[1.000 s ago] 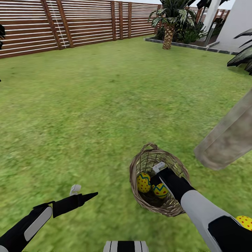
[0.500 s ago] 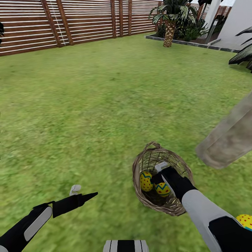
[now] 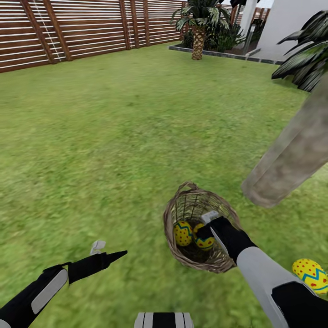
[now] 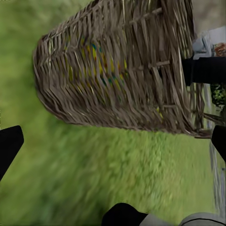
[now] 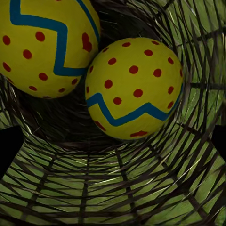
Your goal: Take the three Easter eggs out of the wicker basket on the lawn in the garden, then place them on the lawn next to a single tree (choose any tree) so that all three eggs are next to the same tree and none are left in the basket.
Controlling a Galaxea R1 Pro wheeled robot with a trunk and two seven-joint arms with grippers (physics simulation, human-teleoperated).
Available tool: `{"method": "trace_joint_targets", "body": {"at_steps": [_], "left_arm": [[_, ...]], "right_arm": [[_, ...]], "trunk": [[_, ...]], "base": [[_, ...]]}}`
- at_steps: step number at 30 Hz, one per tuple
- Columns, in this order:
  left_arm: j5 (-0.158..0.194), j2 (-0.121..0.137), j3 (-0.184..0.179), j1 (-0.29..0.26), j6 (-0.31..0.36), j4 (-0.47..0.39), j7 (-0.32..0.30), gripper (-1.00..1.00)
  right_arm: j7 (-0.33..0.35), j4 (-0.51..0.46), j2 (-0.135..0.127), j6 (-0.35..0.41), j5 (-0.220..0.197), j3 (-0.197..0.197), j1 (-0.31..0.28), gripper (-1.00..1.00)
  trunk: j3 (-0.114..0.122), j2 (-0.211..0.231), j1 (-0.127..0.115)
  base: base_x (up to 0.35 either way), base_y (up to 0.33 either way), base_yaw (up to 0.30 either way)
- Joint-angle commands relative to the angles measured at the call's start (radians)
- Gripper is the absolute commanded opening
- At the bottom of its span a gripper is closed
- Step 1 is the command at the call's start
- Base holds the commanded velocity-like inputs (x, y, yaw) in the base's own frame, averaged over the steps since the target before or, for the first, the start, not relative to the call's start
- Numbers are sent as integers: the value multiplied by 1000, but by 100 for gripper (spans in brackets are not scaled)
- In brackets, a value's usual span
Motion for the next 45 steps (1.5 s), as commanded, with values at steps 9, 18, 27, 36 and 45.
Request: {"method": "trace_joint_targets", "body": {"at_steps": [9,18,27,36,45], "left_arm": [[0,-1,-1,0,-3,0,3,100],[0,-2,-1,0,-3,1,2,100],[-1,-2,-1,0,-3,2,7,100],[-1,-2,-1,0,-3,2,9,100],[0,-2,-1,0,-3,2,9,100]], "right_arm": [[0,-2,0,0,0,0,0,100],[1,-3,0,0,-1,-1,0,100],[3,-4,0,0,-20,-2,0,100],[5,2,0,0,-49,-1,0,100],[2,6,-9,0,-160,-2,0,100]], "trunk": [[0,0,0],[3,0,0],[8,0,0],[14,0,0],[16,0,0]], "base": [[96,160,-139],[64,274,-174],[123,281,-263],[126,154,-261],[40,78,-104]]}}
